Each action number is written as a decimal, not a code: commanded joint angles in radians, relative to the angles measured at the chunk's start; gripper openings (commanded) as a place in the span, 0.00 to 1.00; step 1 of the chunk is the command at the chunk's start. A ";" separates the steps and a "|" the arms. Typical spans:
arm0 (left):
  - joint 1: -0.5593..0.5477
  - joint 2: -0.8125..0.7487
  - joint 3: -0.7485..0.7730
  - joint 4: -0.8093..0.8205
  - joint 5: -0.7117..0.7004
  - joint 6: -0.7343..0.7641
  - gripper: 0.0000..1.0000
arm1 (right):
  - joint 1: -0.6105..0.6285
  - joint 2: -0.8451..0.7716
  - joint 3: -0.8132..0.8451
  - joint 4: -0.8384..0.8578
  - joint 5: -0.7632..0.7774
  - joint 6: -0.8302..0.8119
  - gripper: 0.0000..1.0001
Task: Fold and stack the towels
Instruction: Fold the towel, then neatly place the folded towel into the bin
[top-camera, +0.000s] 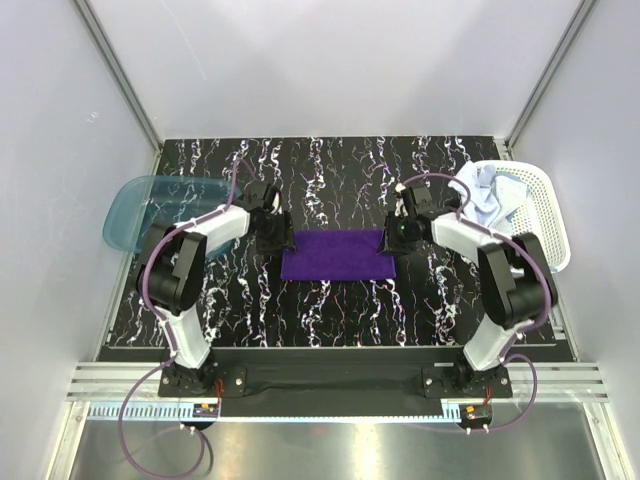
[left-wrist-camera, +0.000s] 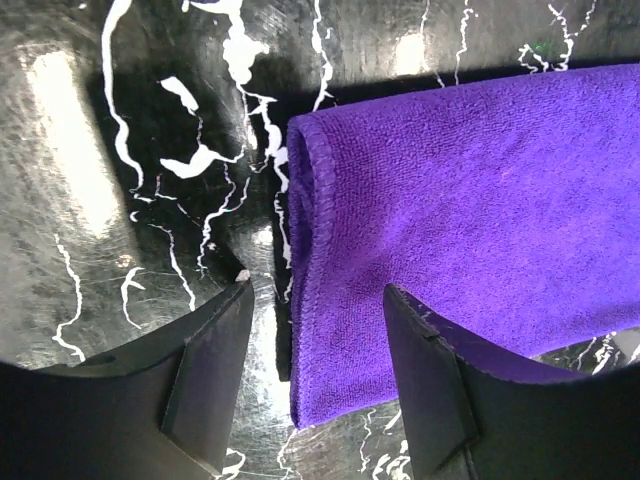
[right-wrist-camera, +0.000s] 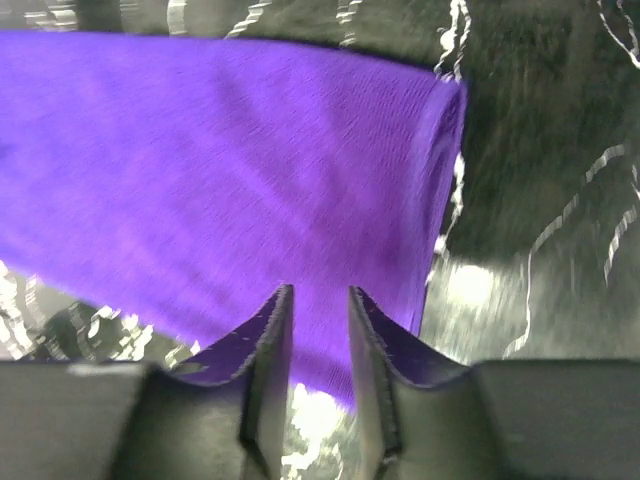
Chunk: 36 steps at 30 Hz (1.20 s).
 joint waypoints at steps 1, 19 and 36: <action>-0.021 0.009 -0.014 0.028 -0.011 0.007 0.60 | -0.001 -0.156 -0.030 0.070 -0.039 0.013 0.36; -0.066 0.004 0.108 -0.188 -0.206 -0.035 0.00 | 0.000 -0.271 -0.030 0.051 -0.055 0.028 1.00; 0.081 -0.011 0.541 -0.603 -0.597 0.204 0.00 | -0.001 -0.265 0.003 0.010 -0.043 0.007 1.00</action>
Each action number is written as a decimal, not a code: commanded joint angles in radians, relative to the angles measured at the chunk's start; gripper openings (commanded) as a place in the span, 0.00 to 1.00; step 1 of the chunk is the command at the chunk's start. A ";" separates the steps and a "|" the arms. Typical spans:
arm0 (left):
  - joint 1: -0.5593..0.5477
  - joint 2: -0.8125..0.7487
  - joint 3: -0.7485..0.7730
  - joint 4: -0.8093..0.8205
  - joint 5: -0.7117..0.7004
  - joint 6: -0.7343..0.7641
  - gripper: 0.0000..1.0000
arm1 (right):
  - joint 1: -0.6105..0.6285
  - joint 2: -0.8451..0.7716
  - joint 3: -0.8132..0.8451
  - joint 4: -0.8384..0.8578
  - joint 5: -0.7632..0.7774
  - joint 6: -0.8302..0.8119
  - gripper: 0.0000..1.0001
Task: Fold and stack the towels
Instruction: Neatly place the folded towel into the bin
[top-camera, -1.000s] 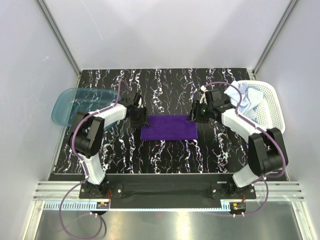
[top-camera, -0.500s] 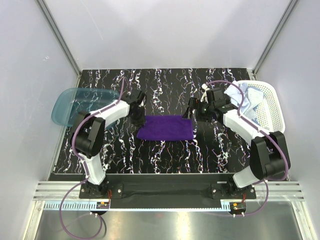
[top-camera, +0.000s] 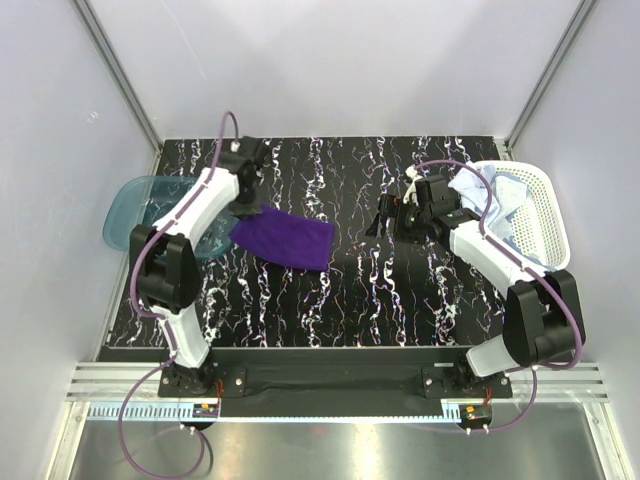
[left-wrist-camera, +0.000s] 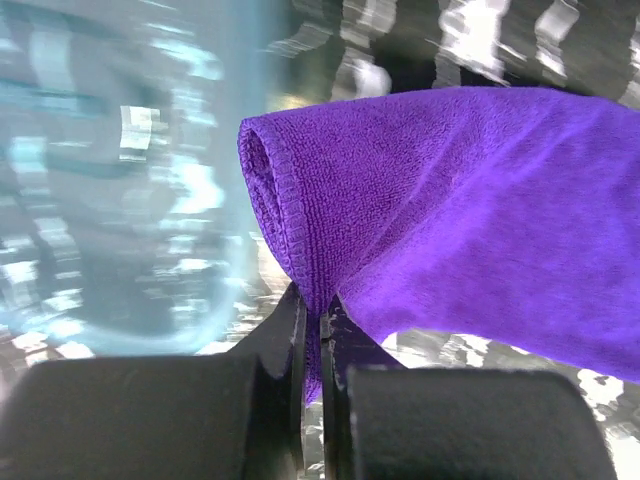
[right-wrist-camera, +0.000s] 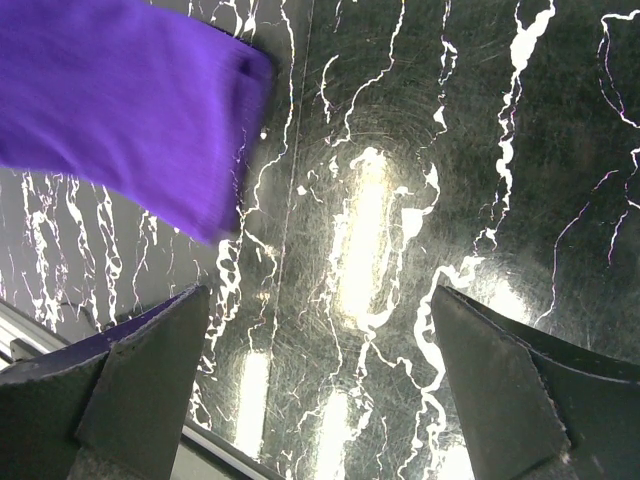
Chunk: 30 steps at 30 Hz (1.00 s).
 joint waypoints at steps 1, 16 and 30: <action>0.062 -0.017 0.106 -0.087 -0.141 0.088 0.00 | 0.000 0.010 0.035 0.012 0.001 -0.012 1.00; 0.257 0.112 0.239 -0.093 -0.392 0.243 0.00 | 0.000 0.090 0.034 0.090 -0.058 -0.014 1.00; 0.418 0.144 0.097 0.100 -0.438 0.279 0.00 | 0.000 0.086 0.070 0.138 -0.099 0.000 1.00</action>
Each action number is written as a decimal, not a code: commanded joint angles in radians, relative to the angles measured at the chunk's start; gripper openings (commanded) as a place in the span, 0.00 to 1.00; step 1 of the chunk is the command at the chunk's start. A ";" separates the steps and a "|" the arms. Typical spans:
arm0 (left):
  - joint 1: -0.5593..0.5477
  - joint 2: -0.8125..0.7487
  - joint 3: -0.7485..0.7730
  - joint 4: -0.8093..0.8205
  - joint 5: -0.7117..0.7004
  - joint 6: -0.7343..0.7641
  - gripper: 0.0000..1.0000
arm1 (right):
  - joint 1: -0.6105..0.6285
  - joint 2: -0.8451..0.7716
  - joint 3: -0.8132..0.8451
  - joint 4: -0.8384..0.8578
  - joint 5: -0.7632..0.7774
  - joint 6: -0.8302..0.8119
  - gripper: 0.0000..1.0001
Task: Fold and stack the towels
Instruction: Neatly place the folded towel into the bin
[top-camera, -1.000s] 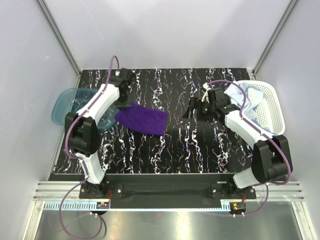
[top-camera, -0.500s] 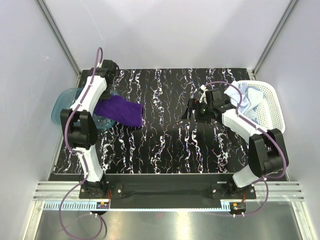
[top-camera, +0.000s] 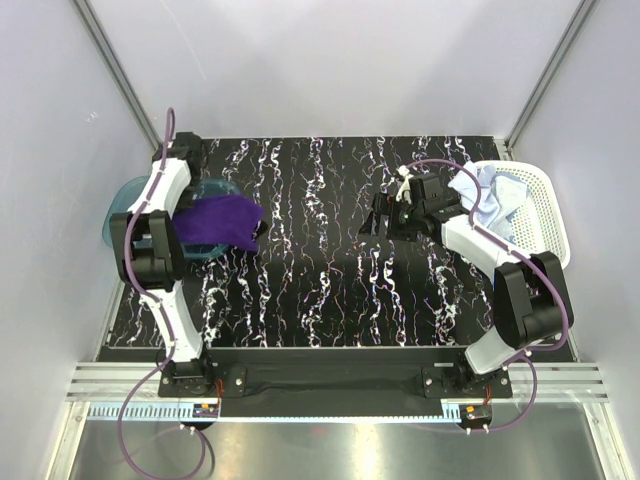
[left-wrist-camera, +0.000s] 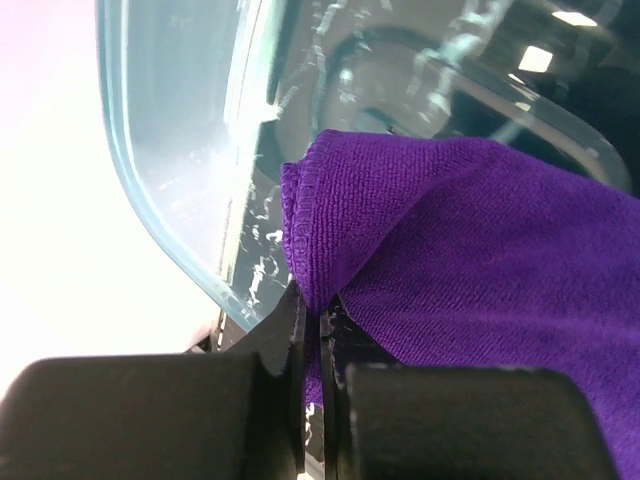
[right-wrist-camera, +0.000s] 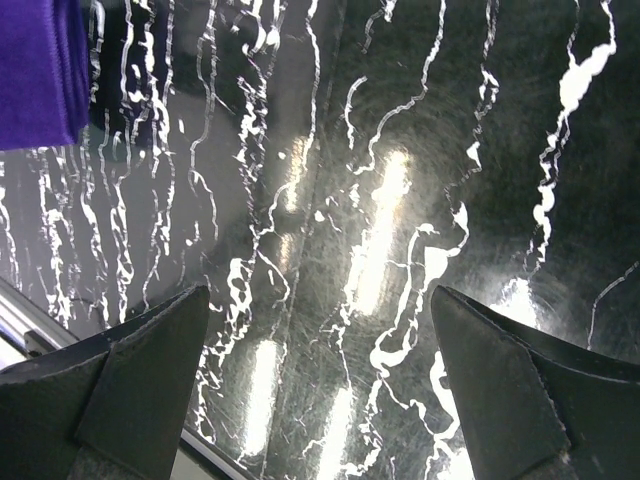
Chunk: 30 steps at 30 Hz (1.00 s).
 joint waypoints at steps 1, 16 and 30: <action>0.050 0.005 0.006 0.094 -0.081 0.020 0.00 | 0.000 -0.023 0.050 0.053 -0.033 0.001 1.00; 0.102 0.136 0.058 0.187 -0.105 0.016 0.00 | 0.000 -0.026 0.047 0.081 -0.049 0.001 1.00; 0.150 0.176 0.096 0.221 -0.154 0.057 0.08 | 0.000 -0.026 0.064 0.075 -0.036 -0.006 1.00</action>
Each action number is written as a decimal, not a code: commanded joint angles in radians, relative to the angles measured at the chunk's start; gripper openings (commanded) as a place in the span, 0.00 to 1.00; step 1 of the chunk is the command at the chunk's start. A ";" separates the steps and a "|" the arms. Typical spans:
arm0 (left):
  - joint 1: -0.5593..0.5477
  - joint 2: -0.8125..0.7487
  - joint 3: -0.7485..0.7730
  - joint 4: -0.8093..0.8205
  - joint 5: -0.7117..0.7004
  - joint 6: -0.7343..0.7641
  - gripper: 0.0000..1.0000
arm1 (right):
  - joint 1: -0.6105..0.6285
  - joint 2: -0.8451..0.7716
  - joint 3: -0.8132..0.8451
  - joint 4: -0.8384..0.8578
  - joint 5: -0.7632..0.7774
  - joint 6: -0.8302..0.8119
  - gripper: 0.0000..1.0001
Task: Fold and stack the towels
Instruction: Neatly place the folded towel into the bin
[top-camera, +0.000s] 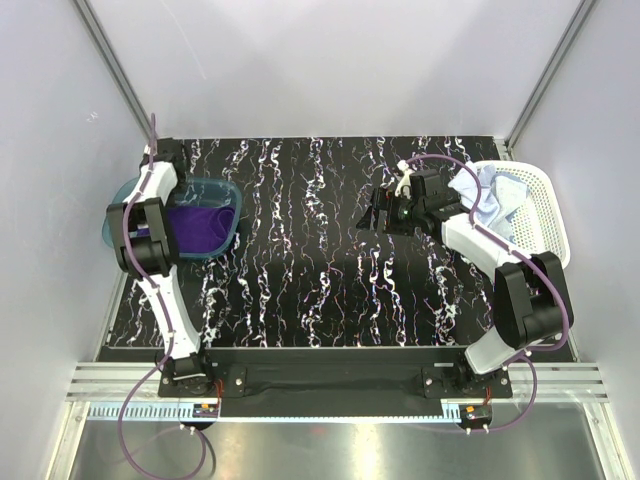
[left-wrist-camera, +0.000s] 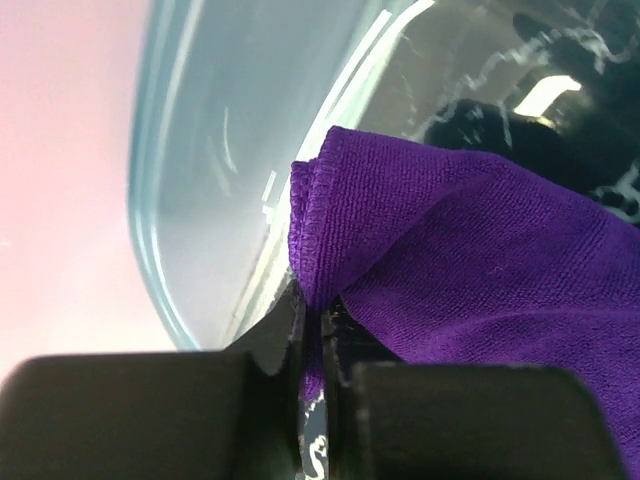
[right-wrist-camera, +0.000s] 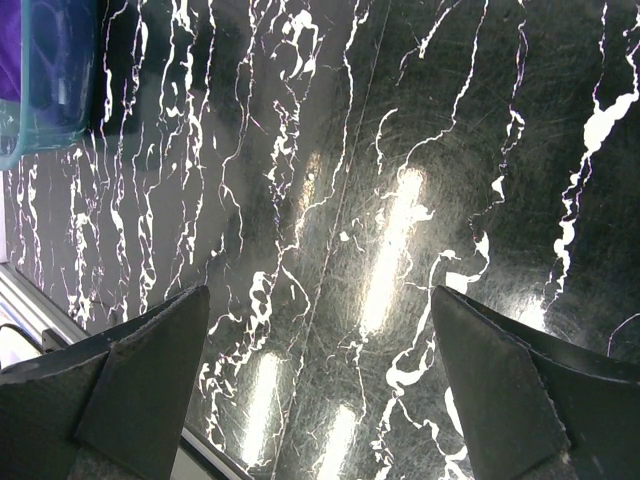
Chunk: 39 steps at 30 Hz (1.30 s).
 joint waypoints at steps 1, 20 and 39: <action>0.017 0.008 0.045 0.043 -0.067 0.009 0.13 | 0.000 -0.024 0.046 0.031 0.003 -0.007 1.00; -0.077 -0.268 -0.115 0.020 0.470 -0.200 0.56 | 0.000 -0.044 0.079 -0.028 0.016 -0.017 1.00; -0.107 -0.185 -0.217 0.072 0.737 -0.256 0.38 | 0.000 -0.166 0.056 -0.090 0.029 -0.005 1.00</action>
